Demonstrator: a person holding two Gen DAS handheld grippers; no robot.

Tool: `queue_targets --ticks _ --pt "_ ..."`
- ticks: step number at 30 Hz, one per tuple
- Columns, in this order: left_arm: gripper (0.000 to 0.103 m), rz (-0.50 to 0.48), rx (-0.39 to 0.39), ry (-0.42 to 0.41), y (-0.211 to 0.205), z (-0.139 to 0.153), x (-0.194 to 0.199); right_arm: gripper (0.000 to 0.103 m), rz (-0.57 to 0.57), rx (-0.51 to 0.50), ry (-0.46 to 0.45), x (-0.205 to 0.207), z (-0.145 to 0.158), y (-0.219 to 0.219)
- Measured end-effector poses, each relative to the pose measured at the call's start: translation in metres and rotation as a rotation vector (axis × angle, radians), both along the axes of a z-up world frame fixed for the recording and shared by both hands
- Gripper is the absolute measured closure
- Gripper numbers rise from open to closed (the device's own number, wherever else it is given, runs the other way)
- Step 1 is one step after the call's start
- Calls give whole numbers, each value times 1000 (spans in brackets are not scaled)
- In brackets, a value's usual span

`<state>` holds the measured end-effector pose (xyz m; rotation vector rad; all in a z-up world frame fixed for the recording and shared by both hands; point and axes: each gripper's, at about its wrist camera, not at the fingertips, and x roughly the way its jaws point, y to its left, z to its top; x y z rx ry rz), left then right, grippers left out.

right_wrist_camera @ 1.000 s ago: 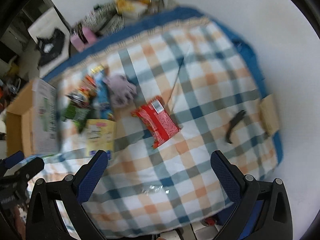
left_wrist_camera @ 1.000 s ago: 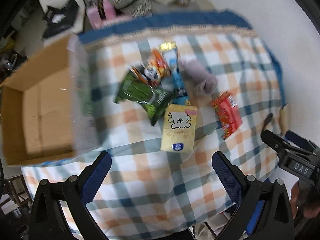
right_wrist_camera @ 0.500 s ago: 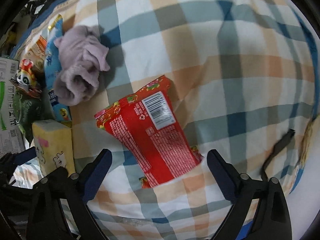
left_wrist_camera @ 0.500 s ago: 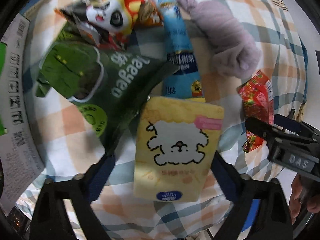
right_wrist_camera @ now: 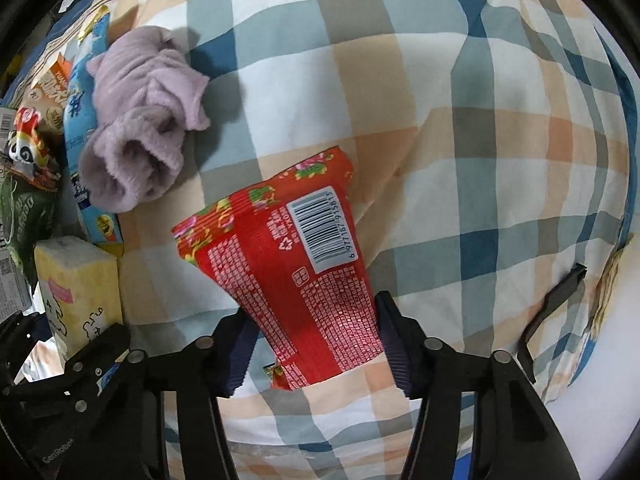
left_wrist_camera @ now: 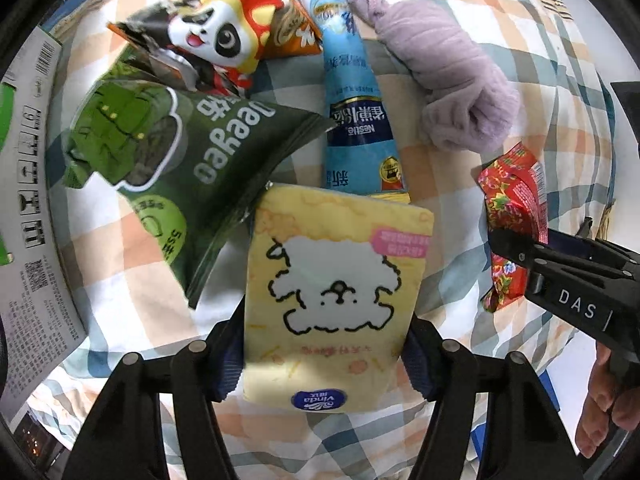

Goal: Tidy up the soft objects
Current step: 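Carry both items into the cardboard box and open both tools to release them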

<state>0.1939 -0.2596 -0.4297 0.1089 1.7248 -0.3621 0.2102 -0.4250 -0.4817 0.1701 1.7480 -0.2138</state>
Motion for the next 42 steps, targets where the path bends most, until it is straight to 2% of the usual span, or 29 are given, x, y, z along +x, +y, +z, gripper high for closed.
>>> queue_targets --ticks 2,8,15,17,18,19,23,27,29,33,38,42 --pt "42 -1 -6 -17 2 7 -7 50 -9 9 -9 -7 3 6" --pt "43 23 -51 -106 20 55 -40 52 -29 27 -64 -33 26 29" --pt "43 92 -93 -167 68 98 -61 52 -32 98 -151 -57 59 78" --pt "43 113 -105 -200 85 118 -49 52 -12 121 -183 -53 84 91" --pt "43 128 -118 -227 103 139 -38 52 2 132 -201 -52 95 100" --pt "43 141 -120 -249 109 149 -31 52 14 144 -215 -39 117 106" --pt "43 215 -126 -339 161 201 -16 52 87 202 -281 -46 181 127" --pt "43 271 -93 -407 211 223 4 52 164 243 -340 -30 221 184" --pt "43 301 -72 -427 231 226 11 52 190 257 -364 -18 236 214" --pt "43 371 -60 -415 276 222 37 52 211 272 -375 11 241 264" --pt "43 400 -47 -360 315 199 81 52 196 247 -353 53 227 320" --pt "43 413 -57 -278 339 165 121 52 145 220 -313 92 196 350"
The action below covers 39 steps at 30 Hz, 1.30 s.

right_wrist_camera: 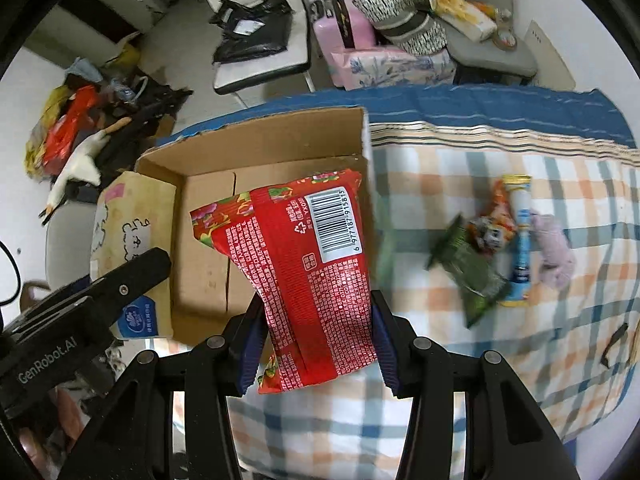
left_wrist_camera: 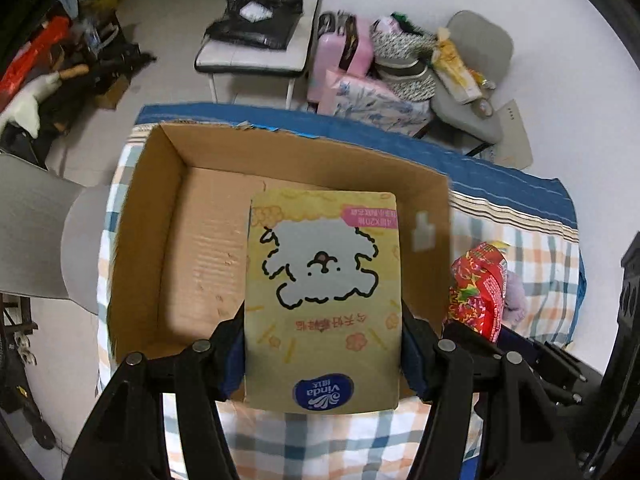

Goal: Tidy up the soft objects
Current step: 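Carry both items into the cardboard box and open both tools to release them, then withdraw both tools from the box toward the remaining items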

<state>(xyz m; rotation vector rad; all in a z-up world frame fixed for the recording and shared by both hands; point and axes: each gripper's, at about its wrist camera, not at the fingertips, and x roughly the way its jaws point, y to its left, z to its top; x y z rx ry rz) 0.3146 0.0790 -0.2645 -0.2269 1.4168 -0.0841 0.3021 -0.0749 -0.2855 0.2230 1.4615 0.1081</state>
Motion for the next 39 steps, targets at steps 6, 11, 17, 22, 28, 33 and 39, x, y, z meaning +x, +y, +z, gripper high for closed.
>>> queue_targets --ticks 6,11,17,22,28,33,39 --pt "43 -37 -25 108 19 -55 50 52 -67 -47 68 43 -54 24" --pt "43 -50 -66 175 28 -92 75 52 -103 -96 90 67 -86 36" --pt "42 -104 -102 228 19 -122 89 52 -132 -151 91 86 -109 43" --pt "42 -129 -77 269 9 -137 96 48 -132 -174 106 97 -129 48" --pt "40 -146 -44 258 7 -137 91 24 -110 -185 85 95 -131 57" --pt "29 -144 -26 227 13 -128 80 21 -80 -198 76 90 -122 62" --pt "8 -131 14 160 25 -106 60 9 -67 -182 71 69 -101 60"
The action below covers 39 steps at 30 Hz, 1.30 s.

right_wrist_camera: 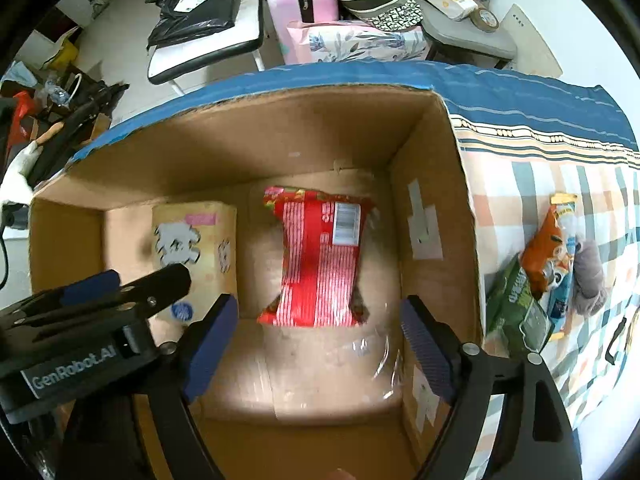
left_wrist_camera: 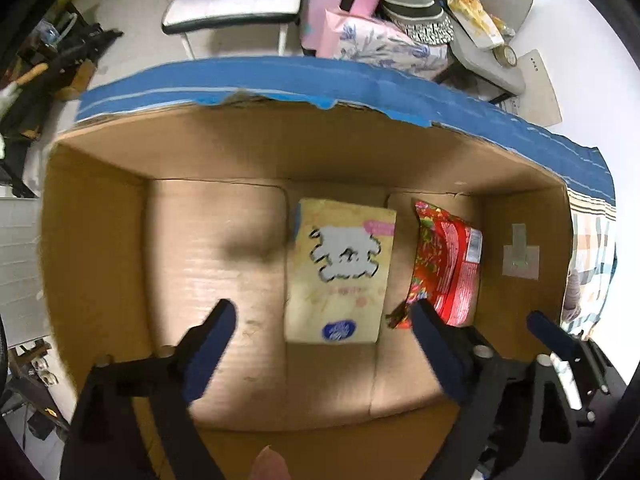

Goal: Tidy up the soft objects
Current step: 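Withdraw both tools from the box toward the remaining items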

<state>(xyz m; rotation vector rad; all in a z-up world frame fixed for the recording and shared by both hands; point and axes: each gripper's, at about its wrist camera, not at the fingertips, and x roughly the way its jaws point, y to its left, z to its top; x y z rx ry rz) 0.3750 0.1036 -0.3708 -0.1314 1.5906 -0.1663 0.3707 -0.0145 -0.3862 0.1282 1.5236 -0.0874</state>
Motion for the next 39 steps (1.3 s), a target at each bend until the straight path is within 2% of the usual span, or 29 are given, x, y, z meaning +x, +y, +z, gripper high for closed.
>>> queue_targets --ticks 4,11,20,26,29,33,36,39 --pt "7 7 2 -39 7 13 -16 0 21 9 -9 -17 14 0" --pt "6 34 26 -149 22 50 -52 0 67 7 -58 -52 46 4" --pt "6 71 72 -266 41 101 -102 0 117 7 -159 -100 104 13" --pt "7 75 87 -327 34 136 -131 0 123 60 -194 -127 134 7" --pt "6 73 77 -353 21 153 -142 0 117 91 -212 -138 148 -5" --pt "6 36 70 -385 -16 175 -151 0 91 99 -241 -151 163 -38" --pt "6 -7 46 -390 -58 182 -151 0 56 93 -259 -159 171 -80" --pt "6 -35 3 -357 -100 178 -145 0 3 67 -264 -163 174 -132"
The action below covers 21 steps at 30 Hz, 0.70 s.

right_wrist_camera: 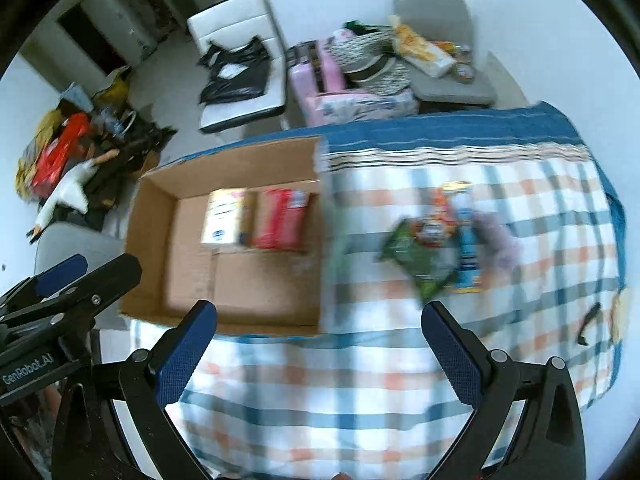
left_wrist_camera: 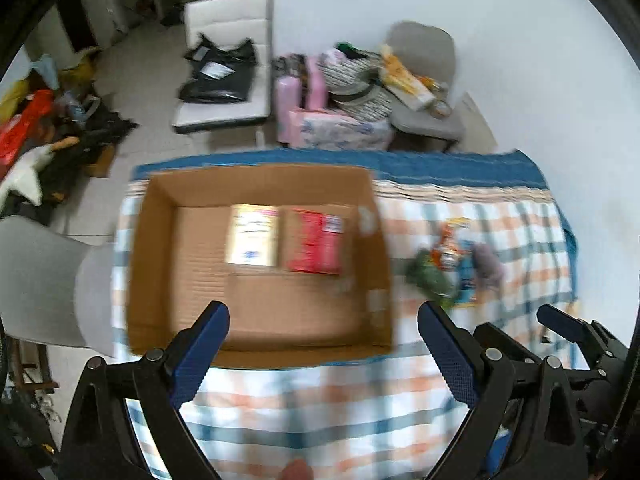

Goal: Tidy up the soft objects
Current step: 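Withdraw both tools from the box toward the remaining items, then grasp the green seaweed bag with the left tool while the right tool grasps the lavender cloth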

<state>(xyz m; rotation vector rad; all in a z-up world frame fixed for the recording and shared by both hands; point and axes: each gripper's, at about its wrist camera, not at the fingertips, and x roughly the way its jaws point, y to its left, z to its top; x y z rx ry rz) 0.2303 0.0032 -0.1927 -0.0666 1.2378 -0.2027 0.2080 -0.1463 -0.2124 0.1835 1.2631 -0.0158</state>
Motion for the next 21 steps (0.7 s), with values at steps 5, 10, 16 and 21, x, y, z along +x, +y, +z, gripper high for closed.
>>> queue_targets --ticks 5,10,16,21 --pt "6 -63 -59 106 -81 -29 20 0 -117 -38 53 5 -13 -98" --pt "6 -79 -86 249 -148 -82 39 0 -172 -29 111 24 -42 -179" --pt "7 -12 -65 395 -185 -150 59 3 -147 0 211 61 -104 -234" --pt "7 34 -46 493 -197 -194 72 17 -97 13 328 93 -163 -249"
